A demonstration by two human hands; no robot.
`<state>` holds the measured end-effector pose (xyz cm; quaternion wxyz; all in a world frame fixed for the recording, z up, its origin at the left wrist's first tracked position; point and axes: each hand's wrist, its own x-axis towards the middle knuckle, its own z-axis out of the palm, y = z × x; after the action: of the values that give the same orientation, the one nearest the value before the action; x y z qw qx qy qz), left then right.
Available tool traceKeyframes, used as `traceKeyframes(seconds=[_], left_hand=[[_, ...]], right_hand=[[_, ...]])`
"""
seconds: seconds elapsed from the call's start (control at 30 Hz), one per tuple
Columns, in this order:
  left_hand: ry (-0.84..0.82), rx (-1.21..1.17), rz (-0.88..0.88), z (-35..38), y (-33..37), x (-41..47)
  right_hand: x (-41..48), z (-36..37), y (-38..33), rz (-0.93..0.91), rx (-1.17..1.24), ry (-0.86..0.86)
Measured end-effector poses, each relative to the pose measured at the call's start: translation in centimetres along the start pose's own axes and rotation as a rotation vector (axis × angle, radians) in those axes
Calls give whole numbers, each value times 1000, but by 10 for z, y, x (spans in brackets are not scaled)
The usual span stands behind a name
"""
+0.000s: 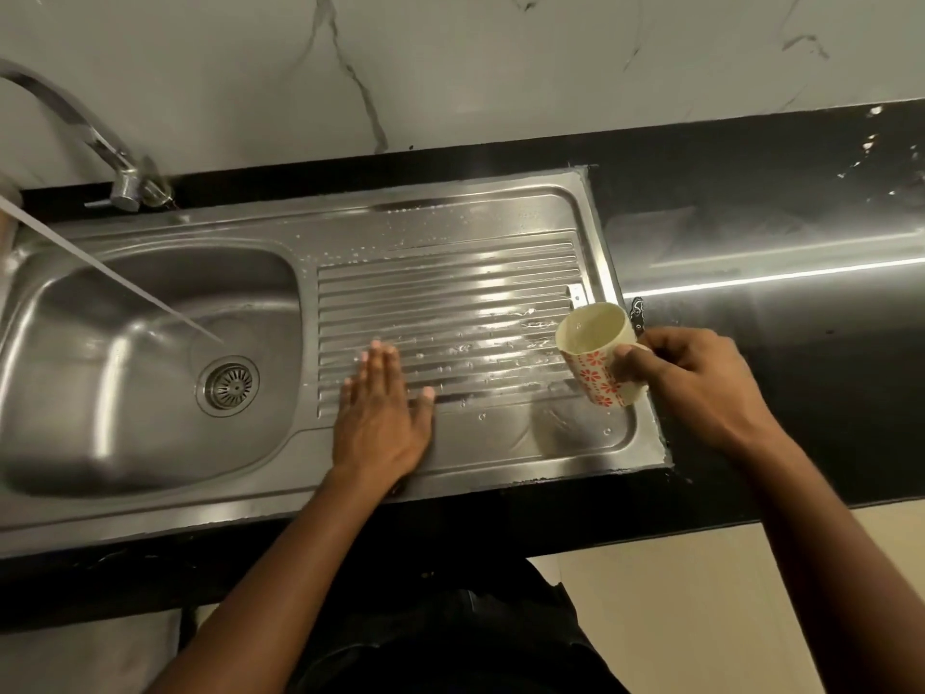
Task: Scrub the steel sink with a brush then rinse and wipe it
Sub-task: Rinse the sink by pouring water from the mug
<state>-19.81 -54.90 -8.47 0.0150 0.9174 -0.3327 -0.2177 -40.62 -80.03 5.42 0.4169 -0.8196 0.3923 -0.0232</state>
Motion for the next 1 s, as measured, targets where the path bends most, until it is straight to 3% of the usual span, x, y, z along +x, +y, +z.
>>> traceKeyframes(seconds=[0.13, 0.3, 0.4, 0.5, 0.6, 0.77, 0.9, 1.0], left_hand=[[-28, -2, -46, 1, 6, 5], [-41, 5, 398, 6, 71, 32], [-81, 56, 549, 2, 95, 46], [-28, 48, 503, 0, 76, 47], [31, -15, 280, -3, 34, 43], [33, -31, 33, -8, 22, 41], [40, -56, 258, 2, 96, 47], [-11, 68, 409, 5, 128, 66]], right_hand=[[3, 16, -11, 14, -77, 43], [11, 43, -36, 2, -198, 56], [12, 50, -42, -13, -182, 65], [11, 46, -36, 8, -103, 75], [13, 35, -26, 52, -52, 94], [35, 24, -20, 47, -242, 126], [56, 30, -24, -77, -327, 70], [68, 33, -30, -175, -372, 24]])
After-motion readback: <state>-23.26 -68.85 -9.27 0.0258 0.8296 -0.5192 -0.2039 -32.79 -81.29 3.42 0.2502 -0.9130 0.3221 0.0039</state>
